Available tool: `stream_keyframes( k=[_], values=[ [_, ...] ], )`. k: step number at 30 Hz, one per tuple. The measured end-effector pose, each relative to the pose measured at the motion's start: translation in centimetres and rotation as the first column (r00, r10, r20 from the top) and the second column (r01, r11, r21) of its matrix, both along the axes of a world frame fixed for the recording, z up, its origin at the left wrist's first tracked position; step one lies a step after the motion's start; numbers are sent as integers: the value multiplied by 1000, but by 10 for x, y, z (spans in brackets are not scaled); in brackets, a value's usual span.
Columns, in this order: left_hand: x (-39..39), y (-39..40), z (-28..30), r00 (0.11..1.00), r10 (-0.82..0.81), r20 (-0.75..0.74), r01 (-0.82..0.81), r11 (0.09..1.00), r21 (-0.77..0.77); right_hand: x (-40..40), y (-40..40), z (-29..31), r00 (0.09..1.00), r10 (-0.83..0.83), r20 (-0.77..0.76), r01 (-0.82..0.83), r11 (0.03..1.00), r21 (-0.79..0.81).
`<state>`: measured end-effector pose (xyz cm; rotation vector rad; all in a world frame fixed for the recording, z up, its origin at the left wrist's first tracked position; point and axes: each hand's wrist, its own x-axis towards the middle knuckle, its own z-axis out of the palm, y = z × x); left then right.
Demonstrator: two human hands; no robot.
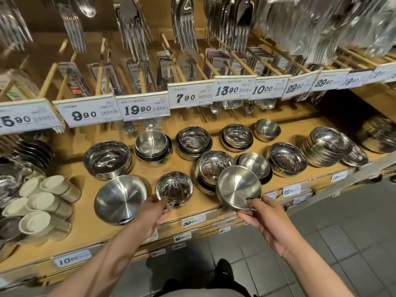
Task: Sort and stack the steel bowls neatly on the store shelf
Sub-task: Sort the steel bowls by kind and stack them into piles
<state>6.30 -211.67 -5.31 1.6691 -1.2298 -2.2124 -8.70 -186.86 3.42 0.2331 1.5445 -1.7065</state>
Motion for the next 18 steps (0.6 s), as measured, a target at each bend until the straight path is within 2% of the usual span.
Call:
stream_keyframes(
  k=[2,10,15,18],
  values=[
    [3,-2,-2,1000,29,-12,-28,999,29,0,-2,-1,1000,-3,10,3,1000,-8],
    [18,-7,-6,999,-10,51,12,999,-38,3,-6,-2,1000,-6,4,6,999,-40],
    [21,-1,3,978,-189,93,198,975,-104,1,-7,0,1000,5,-16,-5,999,-51],
    [24,4,17,929,-314,196,355,906,-231,0,-9,2,999,27,-38,-29,999,-38]
  ],
)
